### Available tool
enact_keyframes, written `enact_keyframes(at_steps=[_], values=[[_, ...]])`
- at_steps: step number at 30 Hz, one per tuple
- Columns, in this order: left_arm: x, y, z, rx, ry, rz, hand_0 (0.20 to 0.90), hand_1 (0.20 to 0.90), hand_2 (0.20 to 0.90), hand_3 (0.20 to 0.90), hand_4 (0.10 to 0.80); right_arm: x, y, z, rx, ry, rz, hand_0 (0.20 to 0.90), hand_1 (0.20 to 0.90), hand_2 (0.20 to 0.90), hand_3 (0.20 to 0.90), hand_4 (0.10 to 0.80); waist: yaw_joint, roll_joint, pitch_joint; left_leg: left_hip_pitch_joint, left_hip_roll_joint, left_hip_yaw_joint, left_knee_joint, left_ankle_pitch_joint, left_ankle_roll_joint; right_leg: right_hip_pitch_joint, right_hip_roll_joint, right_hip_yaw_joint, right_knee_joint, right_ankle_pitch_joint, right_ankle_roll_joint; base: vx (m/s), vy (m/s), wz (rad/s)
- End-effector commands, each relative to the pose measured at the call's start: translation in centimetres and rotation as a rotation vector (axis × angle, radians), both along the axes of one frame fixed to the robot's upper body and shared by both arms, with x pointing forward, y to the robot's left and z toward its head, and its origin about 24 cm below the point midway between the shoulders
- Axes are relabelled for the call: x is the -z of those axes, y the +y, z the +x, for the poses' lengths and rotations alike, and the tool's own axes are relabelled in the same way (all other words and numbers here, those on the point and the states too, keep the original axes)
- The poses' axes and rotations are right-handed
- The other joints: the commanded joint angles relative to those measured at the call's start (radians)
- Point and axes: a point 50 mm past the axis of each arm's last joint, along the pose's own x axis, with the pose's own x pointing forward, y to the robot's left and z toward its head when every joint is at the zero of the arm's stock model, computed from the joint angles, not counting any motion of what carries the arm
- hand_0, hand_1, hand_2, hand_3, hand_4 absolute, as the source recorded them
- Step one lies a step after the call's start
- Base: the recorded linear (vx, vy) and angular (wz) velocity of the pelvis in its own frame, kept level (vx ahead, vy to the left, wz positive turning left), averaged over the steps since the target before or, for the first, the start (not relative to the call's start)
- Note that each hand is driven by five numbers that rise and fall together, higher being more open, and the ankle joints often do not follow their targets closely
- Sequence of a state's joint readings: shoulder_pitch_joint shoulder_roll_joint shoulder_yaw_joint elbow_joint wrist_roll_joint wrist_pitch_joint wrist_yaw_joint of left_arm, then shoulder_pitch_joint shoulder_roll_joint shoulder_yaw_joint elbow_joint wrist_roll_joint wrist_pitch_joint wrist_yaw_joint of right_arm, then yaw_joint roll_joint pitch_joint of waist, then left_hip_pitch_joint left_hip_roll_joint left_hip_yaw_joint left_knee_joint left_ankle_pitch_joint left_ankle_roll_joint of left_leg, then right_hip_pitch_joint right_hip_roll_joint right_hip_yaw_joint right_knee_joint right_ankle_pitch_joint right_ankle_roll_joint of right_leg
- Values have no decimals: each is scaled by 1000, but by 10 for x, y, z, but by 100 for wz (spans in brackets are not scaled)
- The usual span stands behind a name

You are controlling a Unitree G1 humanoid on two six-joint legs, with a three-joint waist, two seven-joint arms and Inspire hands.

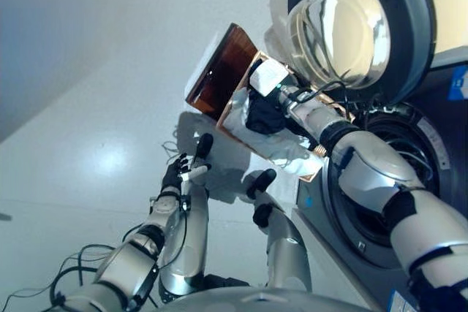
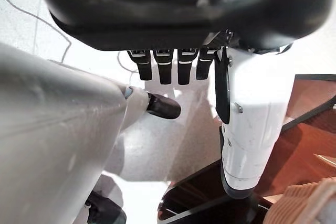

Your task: Pick up the clothes and place them into the washing machine

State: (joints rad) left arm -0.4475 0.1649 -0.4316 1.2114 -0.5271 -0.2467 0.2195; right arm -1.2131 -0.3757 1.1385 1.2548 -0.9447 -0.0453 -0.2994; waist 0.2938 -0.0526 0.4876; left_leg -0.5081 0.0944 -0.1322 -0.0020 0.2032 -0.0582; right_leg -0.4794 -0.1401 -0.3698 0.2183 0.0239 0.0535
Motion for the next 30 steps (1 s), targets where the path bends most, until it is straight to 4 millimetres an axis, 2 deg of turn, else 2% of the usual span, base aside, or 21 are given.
enact_keyframes(at_steps=[1, 7, 14, 21, 26, 27, 28, 30], values=[[8, 4, -9, -31, 30, 22, 900, 900, 900, 900, 800, -58, 4, 10, -12, -159, 163, 200, 200, 200, 200, 300, 11, 5, -1, 36, -39, -34, -85, 19, -9, 46, -1, 69, -3, 30, 50, 34, 68, -30], [16, 9, -20, -55, 79, 38, 900, 900, 900, 900, 800, -30, 13, 2, -14, -54, 457, 200, 200, 200, 200, 300, -24, -2, -28, 107, -49, 26, -85, -11, 4, 100, -6, 121, -39, 49, 57, 45, 81, -27], [25, 13, -32, -75, 120, 58, 900, 900, 900, 900, 800, -4, 18, -9, 2, 57, 804, 200, 200, 200, 200, 300, -70, 11, -74, 169, -72, 92, -85, -44, 18, 147, -27, 169, -73, 73, 74, 57, 99, -22], [32, 12, -42, -63, 151, 69, 900, 900, 900, 900, 800, 37, 22, -29, 40, 239, 1109, 200, 200, 200, 200, 300, -109, 29, -121, 214, -92, 149, -85, -78, 30, 170, -48, 215, -99, 90, 90, 63, 80, -19], [33, 7, -45, -55, 149, 70, 900, 900, 900, 900, 800, 60, 23, -44, 102, 329, 1461, 200, 200, 200, 200, 300, -133, 42, -134, 229, -100, 179, -85, -92, 37, 176, -58, 238, -121, 105, 99, 52, 54, -15], [33, 3, -44, -41, 141, 71, 900, 900, 900, 900, 800, 71, 20, -50, 150, 362, 1623, 200, 200, 200, 200, 300, -141, 55, -135, 233, -104, 186, -85, -96, 38, 179, -63, 246, -129, 111, 103, 38, 55, -12], [33, 3, -44, -41, 140, 71, 900, 900, 900, 900, 800, 71, 20, -50, 150, 361, 1623, 200, 200, 200, 200, 300, -141, 54, -137, 230, -104, 186, -85, -95, 38, 176, -63, 246, -130, 113, 103, 37, 55, -13], [33, 1, -44, -35, 136, 75, 900, 900, 900, 900, 800, 77, 20, -55, 174, 381, 1754, 200, 200, 200, 200, 300, -148, 62, -141, 231, -108, 192, -85, -99, 40, 176, -67, 253, -142, 122, 106, 31, 38, -15]])
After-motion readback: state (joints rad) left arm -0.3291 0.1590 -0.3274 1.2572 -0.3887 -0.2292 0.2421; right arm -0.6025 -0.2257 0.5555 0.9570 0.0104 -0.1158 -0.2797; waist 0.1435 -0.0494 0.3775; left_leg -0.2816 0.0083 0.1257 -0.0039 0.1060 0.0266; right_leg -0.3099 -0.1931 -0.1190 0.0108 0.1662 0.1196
